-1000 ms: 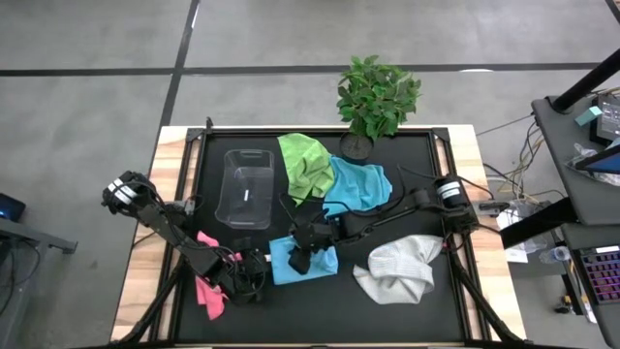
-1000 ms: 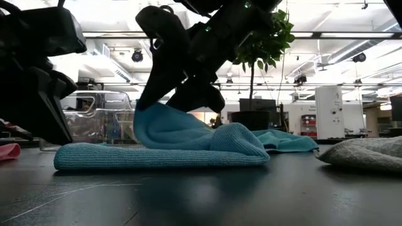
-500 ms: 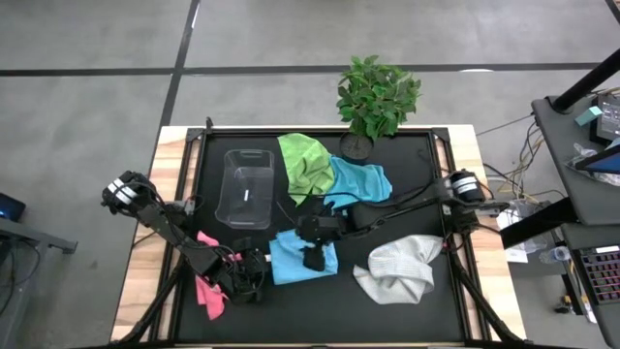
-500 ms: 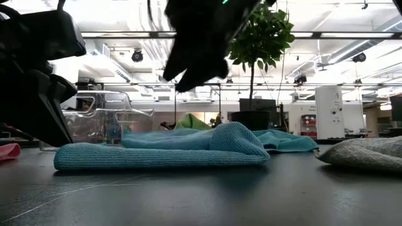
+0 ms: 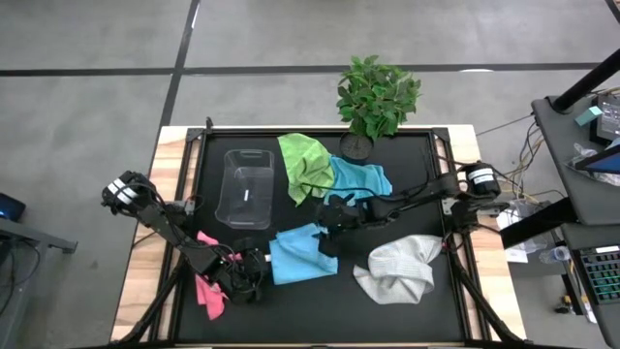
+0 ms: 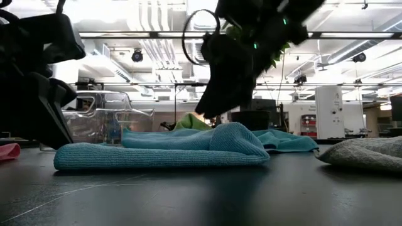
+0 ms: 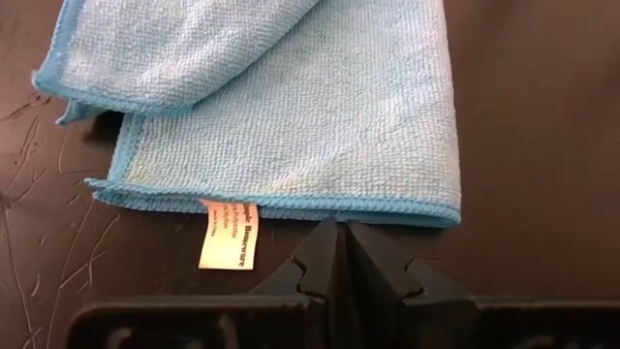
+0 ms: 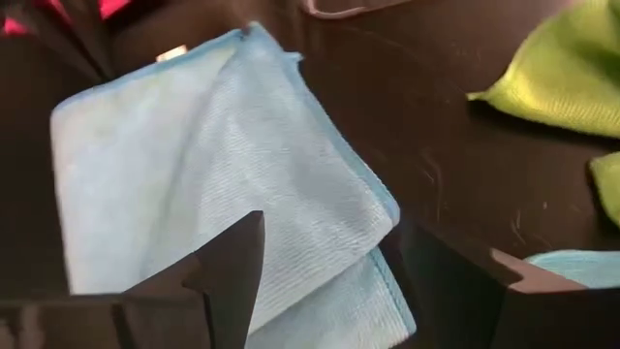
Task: Fold microfiber towels
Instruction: Fold the bottom blue microfiber towel
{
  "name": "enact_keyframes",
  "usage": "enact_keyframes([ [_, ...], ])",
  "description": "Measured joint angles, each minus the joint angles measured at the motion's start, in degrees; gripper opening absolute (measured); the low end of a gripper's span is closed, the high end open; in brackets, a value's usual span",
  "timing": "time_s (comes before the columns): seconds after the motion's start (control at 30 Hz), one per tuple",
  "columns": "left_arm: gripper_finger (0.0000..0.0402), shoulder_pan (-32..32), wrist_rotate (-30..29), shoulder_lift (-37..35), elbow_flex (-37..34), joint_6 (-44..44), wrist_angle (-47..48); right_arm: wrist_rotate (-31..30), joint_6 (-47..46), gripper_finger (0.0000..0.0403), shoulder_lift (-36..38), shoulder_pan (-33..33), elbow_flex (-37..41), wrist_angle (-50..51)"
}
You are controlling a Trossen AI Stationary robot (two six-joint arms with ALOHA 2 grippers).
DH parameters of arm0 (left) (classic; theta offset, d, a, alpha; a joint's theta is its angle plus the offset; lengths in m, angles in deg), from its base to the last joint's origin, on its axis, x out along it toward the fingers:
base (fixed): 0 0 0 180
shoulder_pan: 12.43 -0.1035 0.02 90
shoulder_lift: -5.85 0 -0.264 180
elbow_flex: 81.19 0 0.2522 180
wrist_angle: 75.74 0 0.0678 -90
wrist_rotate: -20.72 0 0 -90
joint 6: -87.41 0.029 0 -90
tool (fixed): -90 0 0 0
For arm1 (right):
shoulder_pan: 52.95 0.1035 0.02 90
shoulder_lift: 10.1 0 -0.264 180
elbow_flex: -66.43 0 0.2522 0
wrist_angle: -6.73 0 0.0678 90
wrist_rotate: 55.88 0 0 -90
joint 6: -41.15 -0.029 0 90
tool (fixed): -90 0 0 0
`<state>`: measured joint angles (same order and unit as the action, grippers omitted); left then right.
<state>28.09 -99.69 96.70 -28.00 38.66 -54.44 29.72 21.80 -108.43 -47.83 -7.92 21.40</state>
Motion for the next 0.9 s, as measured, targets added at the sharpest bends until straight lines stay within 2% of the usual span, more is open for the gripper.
enact_keyframes([
  [0.17,0.0011,0.00,-0.13,-0.02,-1.92,0.03,-4.64,1.58,-1.89,0.0226,-0.21,-2.20,6.58,-12.24],
  [0.4,0.0011,-0.08,-1.85,-0.02,-3.63,0.07,-8.26,2.05,-3.47,0.0217,-0.23,-2.66,10.65,-19.91],
  [0.57,0.0011,-0.81,-2.34,-0.02,-4.18,0.07,-8.65,1.85,-3.67,0.0208,-1.38,-2.64,11.27,-22.00],
  [0.73,0.0011,-1.05,-2.51,-0.02,-4.84,-0.21,-8.65,1.85,-3.36,0.0199,-5.84,-2.00,10.16,-25.18],
  [0.9,0.0011,-1.05,-2.51,-0.02,-5.27,-0.39,-8.88,2.04,-3.07,0.0180,-6.40,-1.91,9.06,-25.68],
])
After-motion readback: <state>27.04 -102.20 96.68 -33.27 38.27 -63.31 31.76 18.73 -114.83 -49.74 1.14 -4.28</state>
